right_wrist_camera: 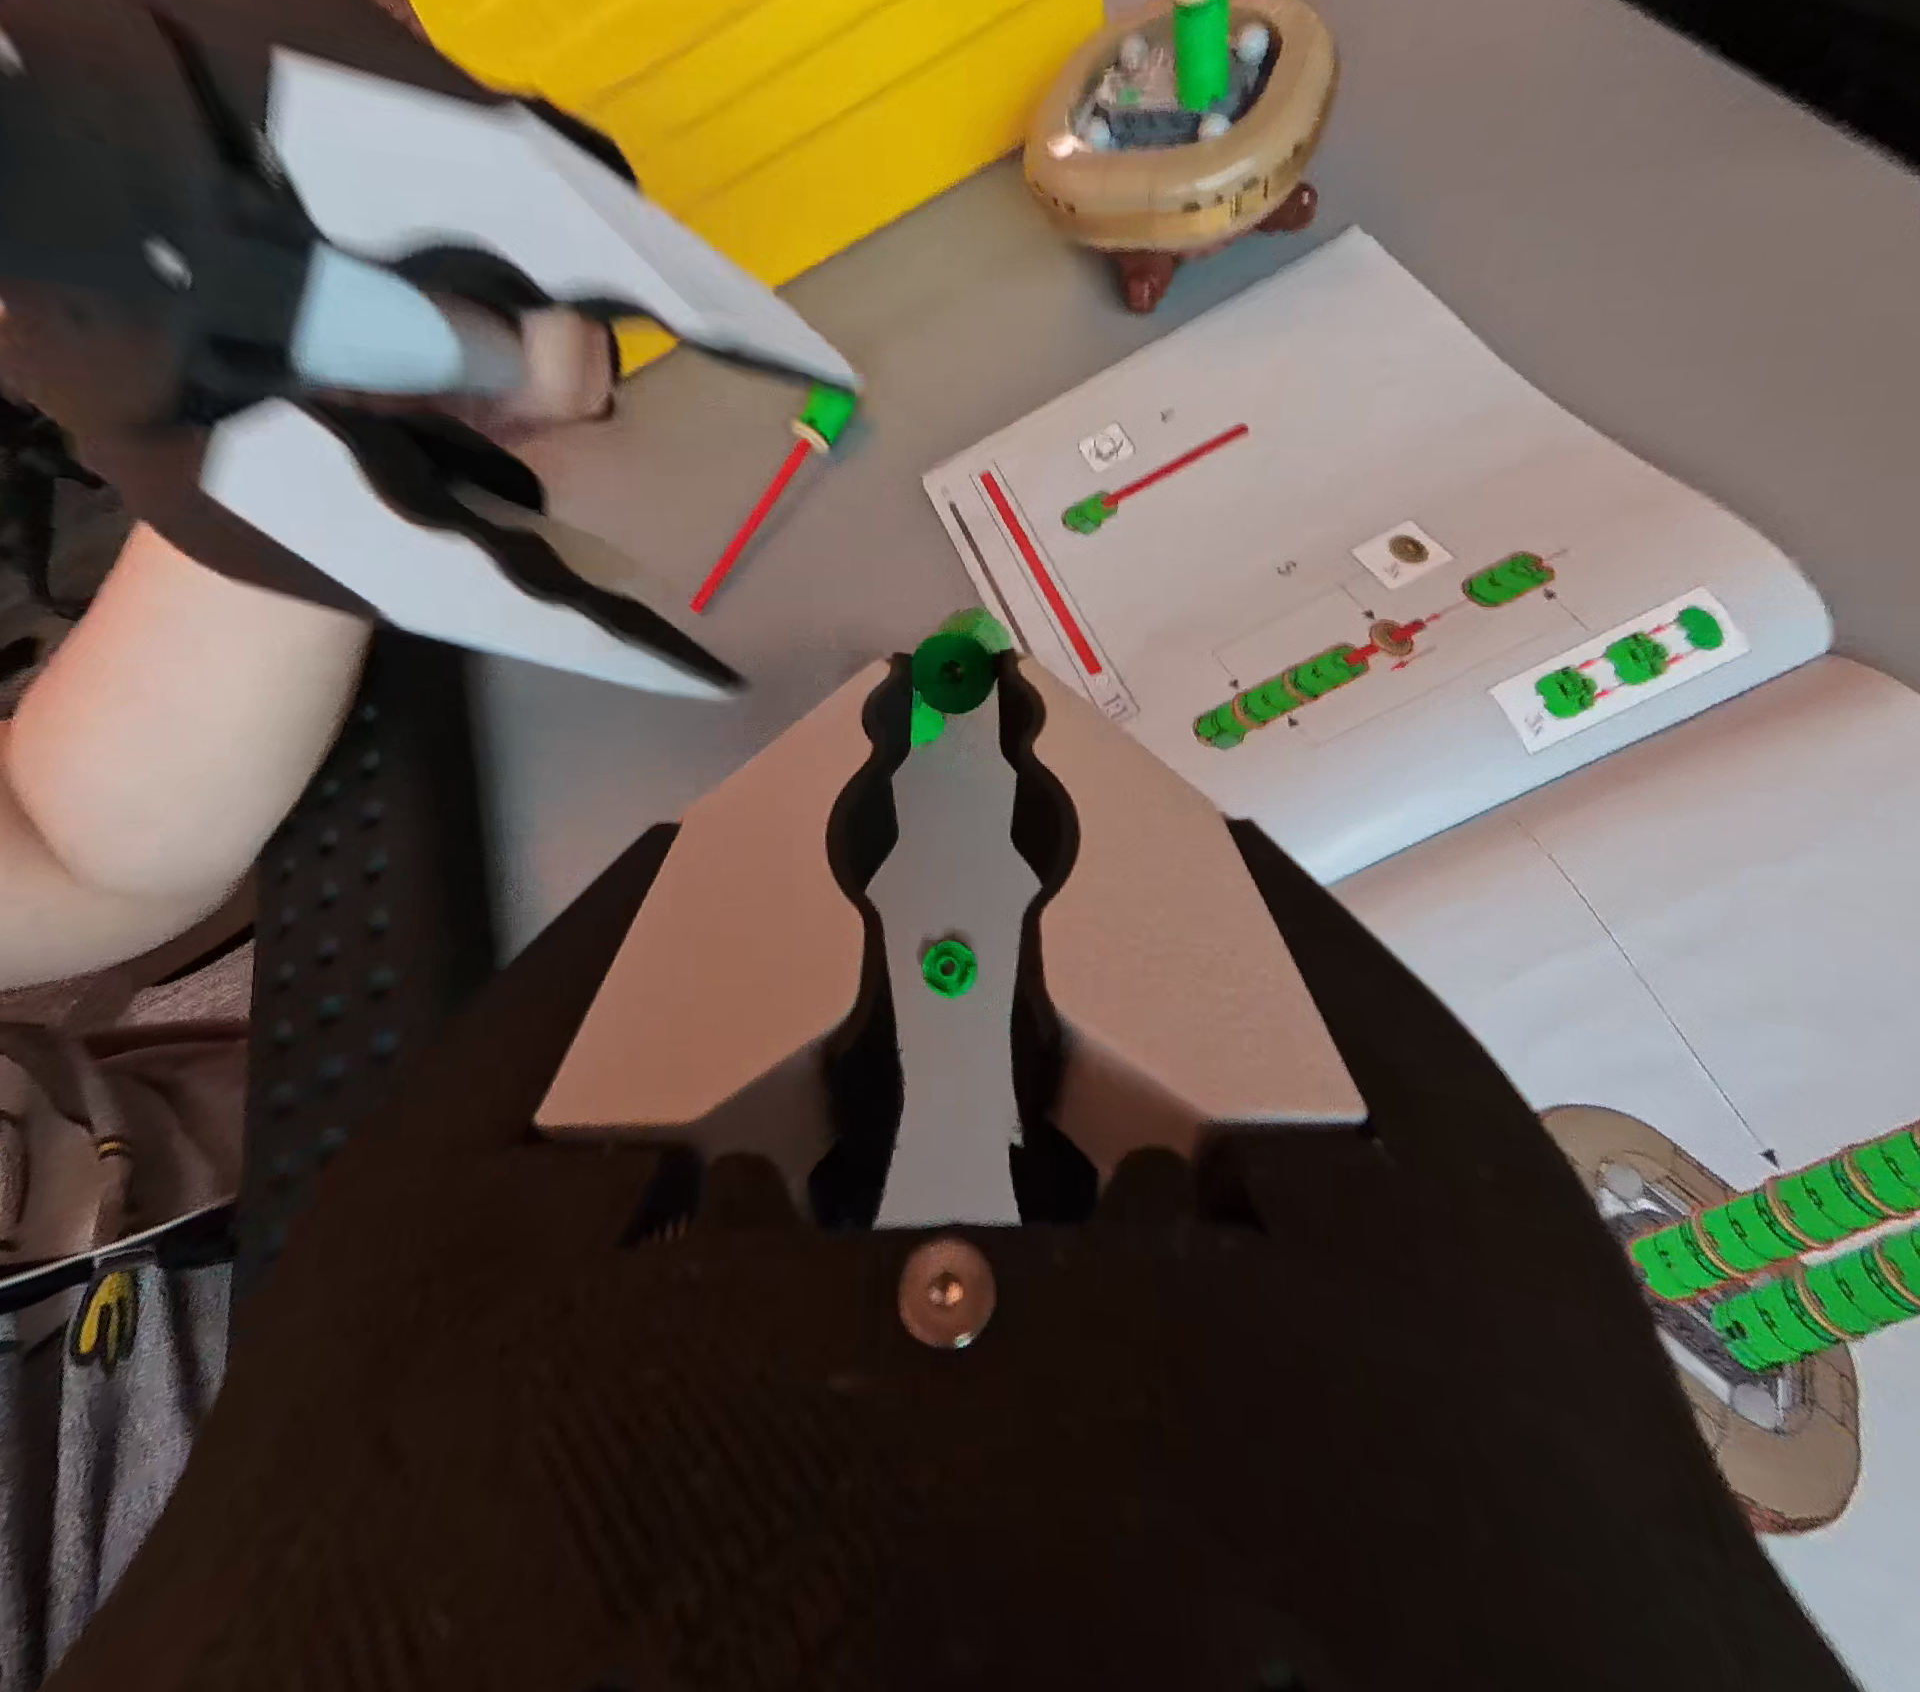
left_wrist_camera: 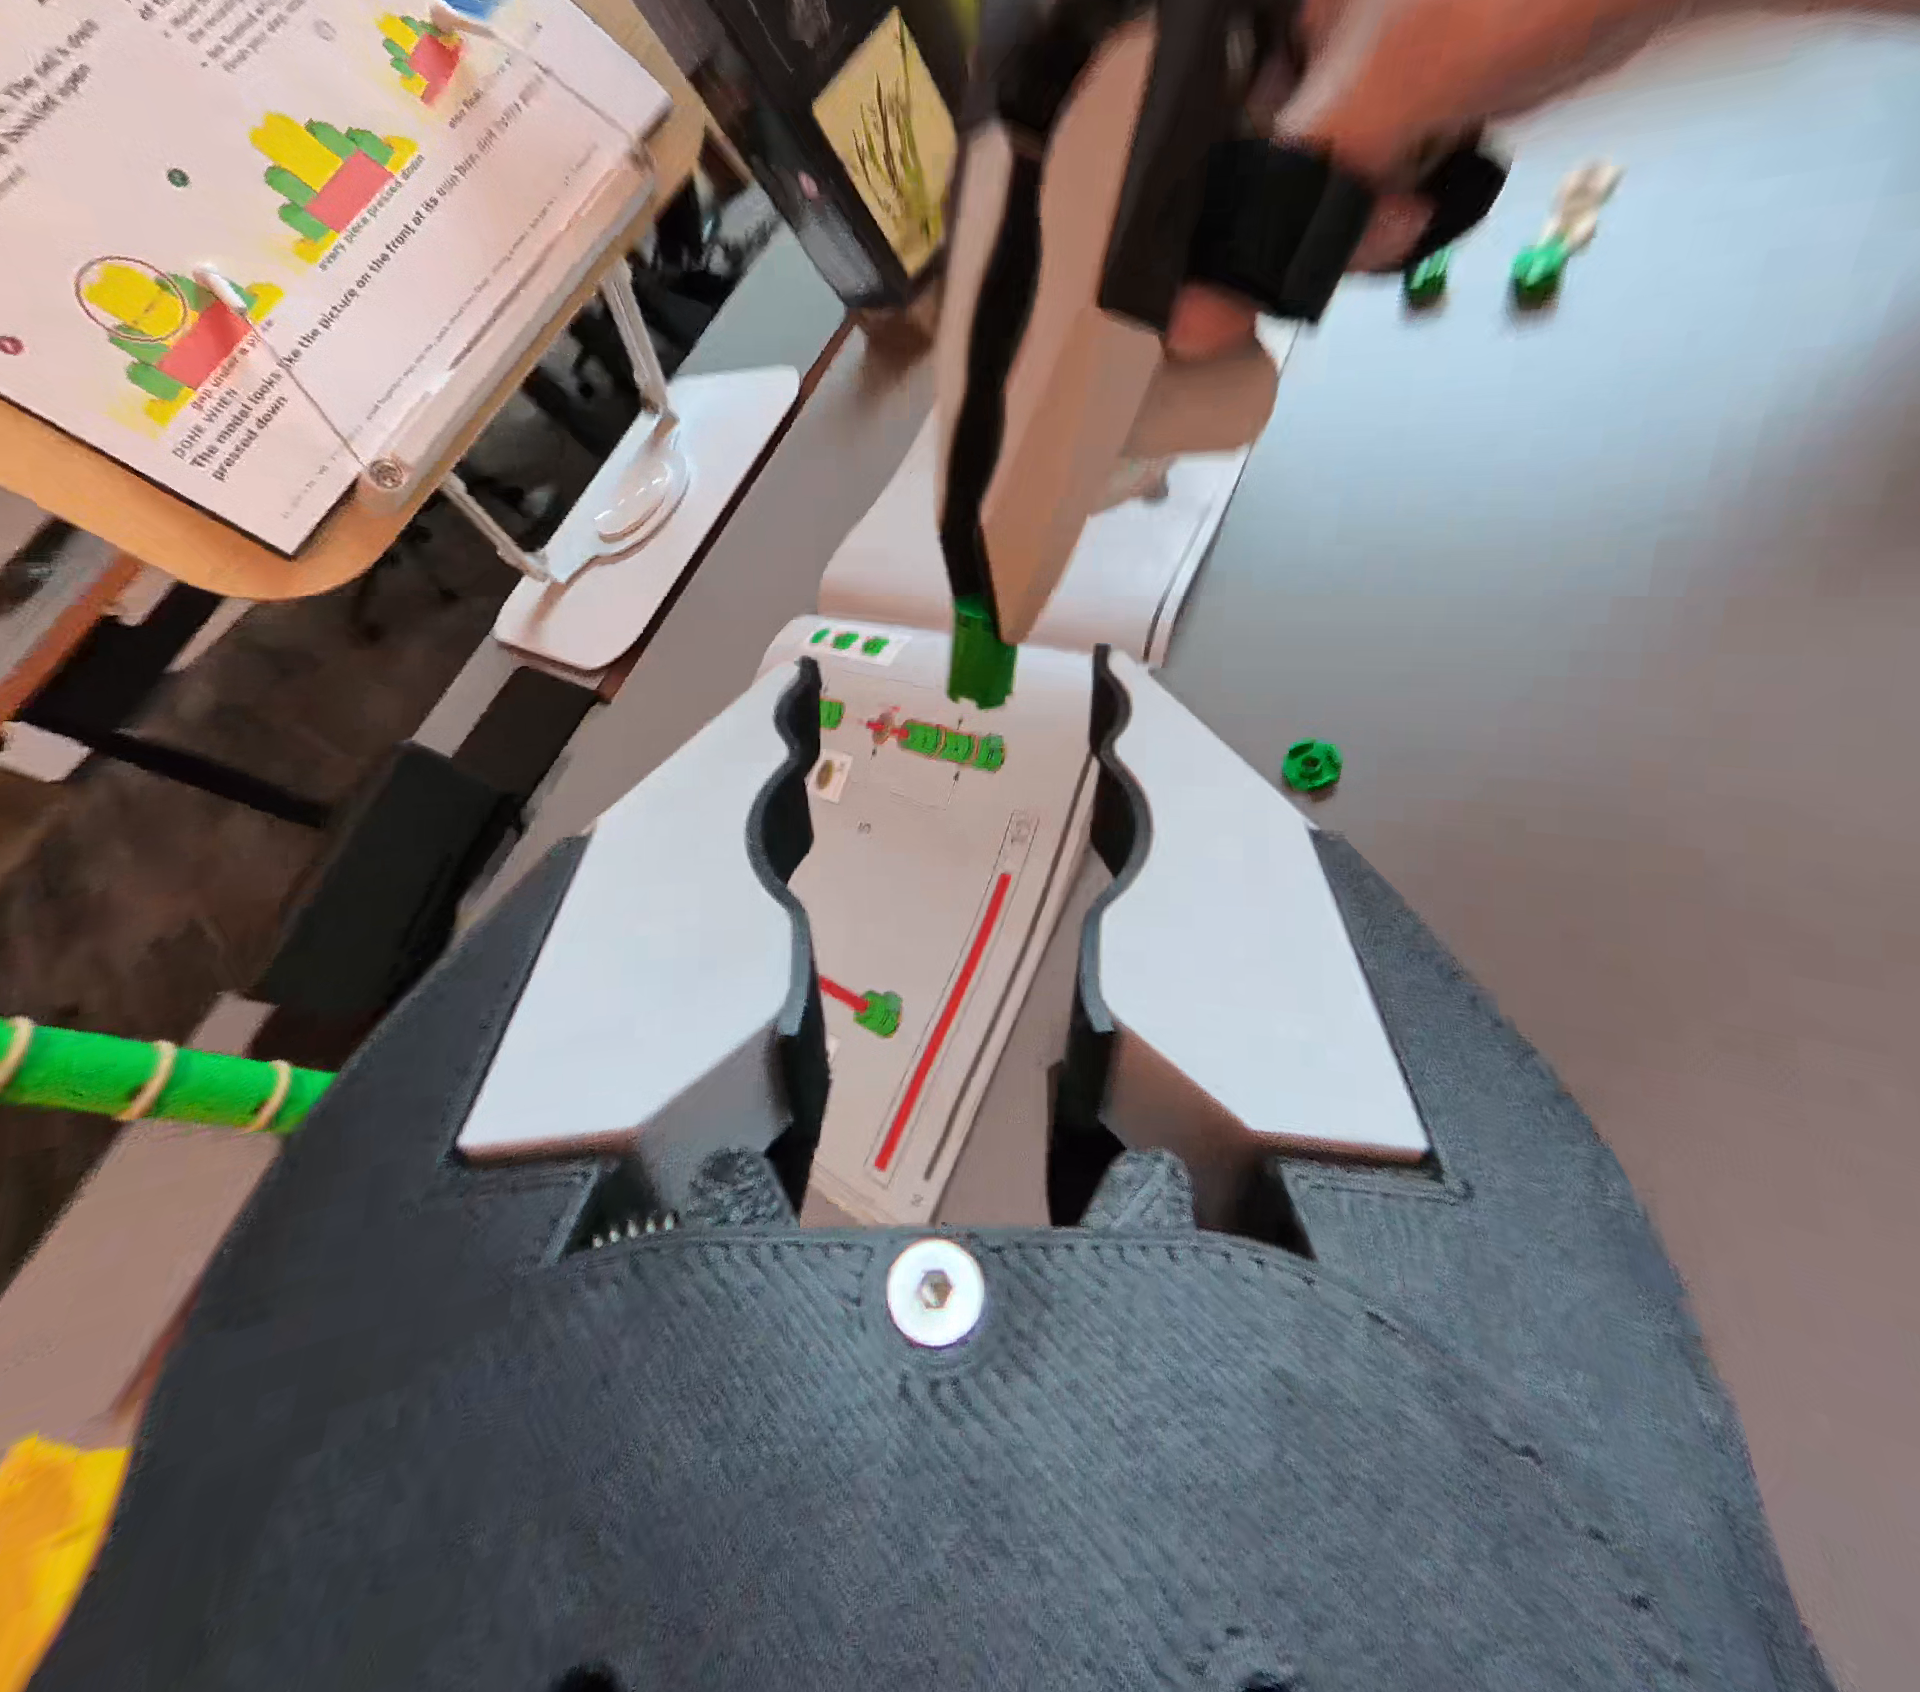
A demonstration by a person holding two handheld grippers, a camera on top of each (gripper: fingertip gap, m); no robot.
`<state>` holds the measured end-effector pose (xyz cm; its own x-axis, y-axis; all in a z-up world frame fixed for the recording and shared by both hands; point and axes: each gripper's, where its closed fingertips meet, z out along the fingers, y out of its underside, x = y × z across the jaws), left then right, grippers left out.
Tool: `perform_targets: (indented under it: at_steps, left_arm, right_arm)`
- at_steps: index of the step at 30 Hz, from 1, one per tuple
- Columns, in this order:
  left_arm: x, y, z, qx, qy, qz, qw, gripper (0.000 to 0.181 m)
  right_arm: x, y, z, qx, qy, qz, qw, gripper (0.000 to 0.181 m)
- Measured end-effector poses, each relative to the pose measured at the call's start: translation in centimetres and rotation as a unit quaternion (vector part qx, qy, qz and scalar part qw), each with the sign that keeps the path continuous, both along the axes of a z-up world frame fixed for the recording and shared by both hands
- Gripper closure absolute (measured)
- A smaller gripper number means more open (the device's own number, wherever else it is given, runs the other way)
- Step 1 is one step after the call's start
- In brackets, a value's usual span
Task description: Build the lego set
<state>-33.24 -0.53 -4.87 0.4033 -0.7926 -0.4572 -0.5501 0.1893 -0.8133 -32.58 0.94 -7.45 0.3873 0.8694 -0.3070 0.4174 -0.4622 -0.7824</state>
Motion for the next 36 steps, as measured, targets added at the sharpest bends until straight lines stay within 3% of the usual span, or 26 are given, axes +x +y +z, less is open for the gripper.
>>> perform_targets:
  at_steps: [1,6,9,14,25,31,36]
  left_arm:
    - [-0.5,-0.2,1.2,-0.008,-0.042,-0.007,0.999,0.128]
    - [-5.7,-0.1,9.1,0.008,-0.277,0.001,0.961,0.128]
    - [-8.8,0.4,11.0,0.025,-0.347,0.026,0.937,0.127]
    - [-10.2,0.5,12.2,0.012,-0.407,0.022,0.913,0.126]
    - [-9.8,0.3,12.2,-0.012,-0.415,0.002,0.91,0.126]
    - [-10.0,0.5,11.9,-0.022,-0.417,0.001,0.908,0.126]
    - [-10.9,0.7,12.1,-0.023,-0.438,0.004,0.899,0.127]
  right_arm:
    - [-0.2,-0.2,-0.8,-0.016,-0.01,0.007,1.0,0.166]
    - [-1.7,-2.5,-4.8,-0.038,-0.135,0.072,0.988,0.166]
    - [-1.5,-2.4,-6.3,-0.023,-0.209,0.08,0.974,0.166]
    - [-1.6,-2.5,-7.5,-0.027,-0.259,0.094,0.961,0.166]
    - [-1.8,-2.6,-8.5,-0.02,-0.295,0.116,0.948,0.165]
    - [-2.1,-2.4,-7.8,-0.01,-0.272,0.116,0.955,0.152]
    - [0.5,-3.5,-5.8,0.062,-0.205,0.143,0.966,0.137]
